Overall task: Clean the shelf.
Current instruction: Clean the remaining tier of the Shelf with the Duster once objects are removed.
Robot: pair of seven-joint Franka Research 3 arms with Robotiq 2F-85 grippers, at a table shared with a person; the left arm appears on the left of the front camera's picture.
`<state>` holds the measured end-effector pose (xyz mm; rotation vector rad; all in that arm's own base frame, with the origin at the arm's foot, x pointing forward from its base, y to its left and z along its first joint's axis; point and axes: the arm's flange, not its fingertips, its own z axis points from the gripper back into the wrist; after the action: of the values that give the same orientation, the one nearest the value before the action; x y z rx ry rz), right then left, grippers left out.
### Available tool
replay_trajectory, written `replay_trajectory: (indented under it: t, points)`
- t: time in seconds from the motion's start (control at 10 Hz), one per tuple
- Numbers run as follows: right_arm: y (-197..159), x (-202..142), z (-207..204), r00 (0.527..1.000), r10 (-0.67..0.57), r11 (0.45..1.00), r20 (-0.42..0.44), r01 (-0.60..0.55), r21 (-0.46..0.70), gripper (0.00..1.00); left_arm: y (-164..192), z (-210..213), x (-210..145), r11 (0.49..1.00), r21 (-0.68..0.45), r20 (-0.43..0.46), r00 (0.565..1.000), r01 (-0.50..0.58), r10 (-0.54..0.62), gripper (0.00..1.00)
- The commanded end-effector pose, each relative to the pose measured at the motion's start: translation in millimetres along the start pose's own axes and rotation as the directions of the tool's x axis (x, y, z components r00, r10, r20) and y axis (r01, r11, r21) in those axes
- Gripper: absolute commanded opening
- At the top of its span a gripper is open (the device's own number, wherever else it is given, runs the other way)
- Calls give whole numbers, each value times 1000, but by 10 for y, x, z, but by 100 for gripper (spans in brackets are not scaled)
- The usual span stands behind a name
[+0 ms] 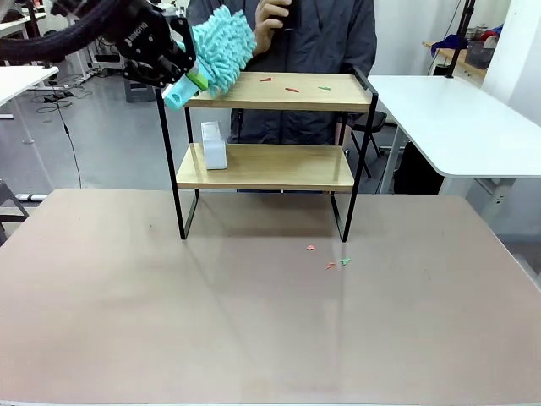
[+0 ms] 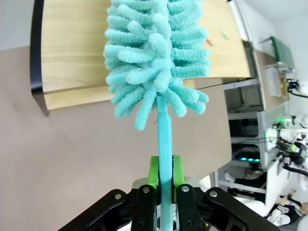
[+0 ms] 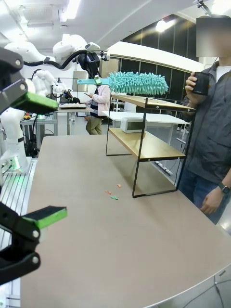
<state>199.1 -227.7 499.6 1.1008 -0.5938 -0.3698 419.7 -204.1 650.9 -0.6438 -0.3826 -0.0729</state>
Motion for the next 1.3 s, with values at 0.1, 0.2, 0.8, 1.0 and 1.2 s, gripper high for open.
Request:
replay_trajectory:
  t: [0.1,0.2,0.8,1.0,1.2]
  points:
    - [14,20,-3,1000,24,999,12,-25,25,100,-120,-82,82,997,71,-109,994,-5,13,12]
    - [14,20,-3,1000,24,999,12,-25,25,100,-154,-109,72,997,77,-127,992,14,-4,12]
    - [14,20,-3,1000,24,999,12,-25,25,100,-475,-400,119,992,18,-249,962,125,-117,12]
    - [14,20,-3,1000,24,999,12,-25,25,100,-658,-504,101,982,-11,-298,937,186,-181,12]
    - [14,20,-3,1000,24,999,12,-25,25,100,-773,-498,90,968,-61,-348,904,242,-247,12]
